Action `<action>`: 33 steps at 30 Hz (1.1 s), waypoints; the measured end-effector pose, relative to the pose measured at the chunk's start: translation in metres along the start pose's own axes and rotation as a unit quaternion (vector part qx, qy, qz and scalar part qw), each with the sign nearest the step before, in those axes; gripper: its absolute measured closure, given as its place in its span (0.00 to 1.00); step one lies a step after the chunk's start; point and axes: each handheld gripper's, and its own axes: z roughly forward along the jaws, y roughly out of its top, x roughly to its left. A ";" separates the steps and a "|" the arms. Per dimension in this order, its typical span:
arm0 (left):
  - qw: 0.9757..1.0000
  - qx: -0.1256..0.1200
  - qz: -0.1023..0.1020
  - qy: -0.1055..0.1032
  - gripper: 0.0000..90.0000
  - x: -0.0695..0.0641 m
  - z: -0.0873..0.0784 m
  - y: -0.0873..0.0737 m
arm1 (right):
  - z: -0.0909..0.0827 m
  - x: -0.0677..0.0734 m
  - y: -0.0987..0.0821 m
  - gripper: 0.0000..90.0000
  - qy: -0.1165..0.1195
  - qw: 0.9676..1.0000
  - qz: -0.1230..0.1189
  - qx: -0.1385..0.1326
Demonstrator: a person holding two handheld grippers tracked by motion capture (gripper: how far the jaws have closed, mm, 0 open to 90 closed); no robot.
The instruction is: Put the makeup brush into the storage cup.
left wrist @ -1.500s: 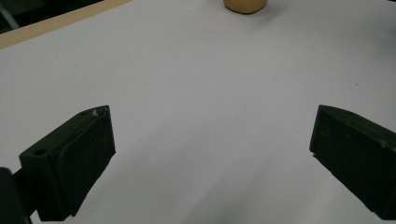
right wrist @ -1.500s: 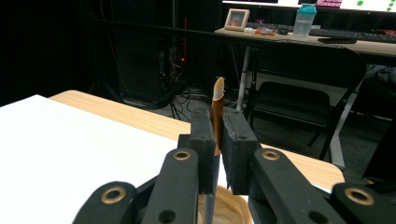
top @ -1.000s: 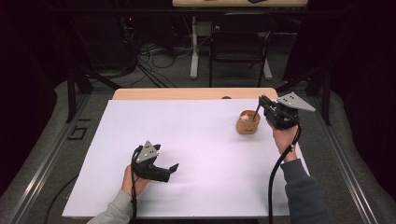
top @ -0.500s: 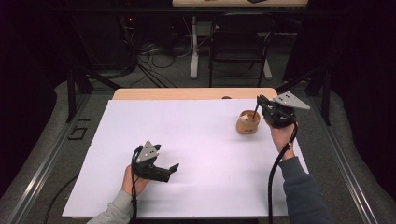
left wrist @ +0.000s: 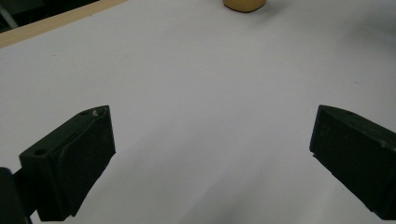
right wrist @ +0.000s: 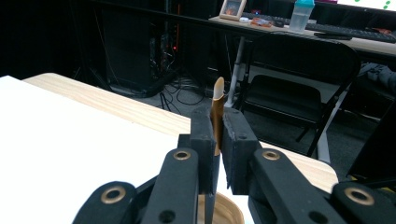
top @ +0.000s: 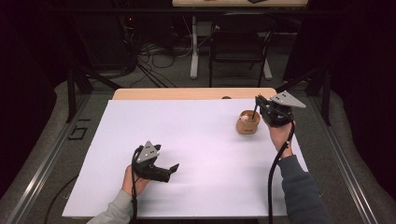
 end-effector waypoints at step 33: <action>1.000 -0.008 0.003 0.014 0.00 0.001 -0.005 0.001 | -0.003 0.008 0.001 0.05 0.086 0.995 0.013 0.058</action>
